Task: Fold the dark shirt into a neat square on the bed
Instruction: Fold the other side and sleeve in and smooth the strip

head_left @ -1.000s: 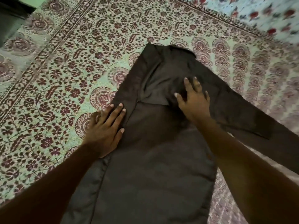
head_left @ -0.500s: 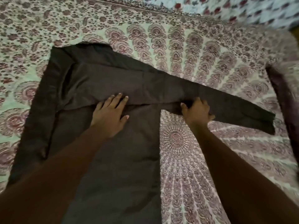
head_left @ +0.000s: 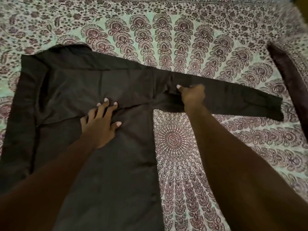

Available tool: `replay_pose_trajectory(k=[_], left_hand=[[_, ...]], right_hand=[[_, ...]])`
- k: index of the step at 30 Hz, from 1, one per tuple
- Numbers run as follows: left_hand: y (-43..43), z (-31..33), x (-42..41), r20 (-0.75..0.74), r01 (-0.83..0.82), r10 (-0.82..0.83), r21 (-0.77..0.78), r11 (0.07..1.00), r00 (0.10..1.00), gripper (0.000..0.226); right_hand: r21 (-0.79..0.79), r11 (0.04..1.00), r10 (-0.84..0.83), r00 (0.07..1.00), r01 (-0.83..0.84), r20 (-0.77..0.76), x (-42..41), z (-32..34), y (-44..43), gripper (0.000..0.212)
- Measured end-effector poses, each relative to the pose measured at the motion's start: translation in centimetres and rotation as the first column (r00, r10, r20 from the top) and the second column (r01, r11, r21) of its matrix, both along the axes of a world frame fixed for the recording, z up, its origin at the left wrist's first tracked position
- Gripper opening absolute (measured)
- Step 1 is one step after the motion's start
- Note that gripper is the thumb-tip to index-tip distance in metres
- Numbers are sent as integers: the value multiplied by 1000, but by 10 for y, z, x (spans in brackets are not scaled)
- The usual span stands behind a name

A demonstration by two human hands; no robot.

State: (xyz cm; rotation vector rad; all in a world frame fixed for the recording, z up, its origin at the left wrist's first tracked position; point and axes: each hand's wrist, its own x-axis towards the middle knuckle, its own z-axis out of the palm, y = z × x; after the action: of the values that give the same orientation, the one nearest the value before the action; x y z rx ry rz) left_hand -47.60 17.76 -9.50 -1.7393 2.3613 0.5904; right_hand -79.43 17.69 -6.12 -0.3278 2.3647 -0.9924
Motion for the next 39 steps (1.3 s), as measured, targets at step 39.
replay_pose_trajectory(k=[39], left_hand=[[198,72,280,-602,-292,490,400,869,630,59]], right_hand=[[-169,99,995,98,-981,11,385,92,240,22]])
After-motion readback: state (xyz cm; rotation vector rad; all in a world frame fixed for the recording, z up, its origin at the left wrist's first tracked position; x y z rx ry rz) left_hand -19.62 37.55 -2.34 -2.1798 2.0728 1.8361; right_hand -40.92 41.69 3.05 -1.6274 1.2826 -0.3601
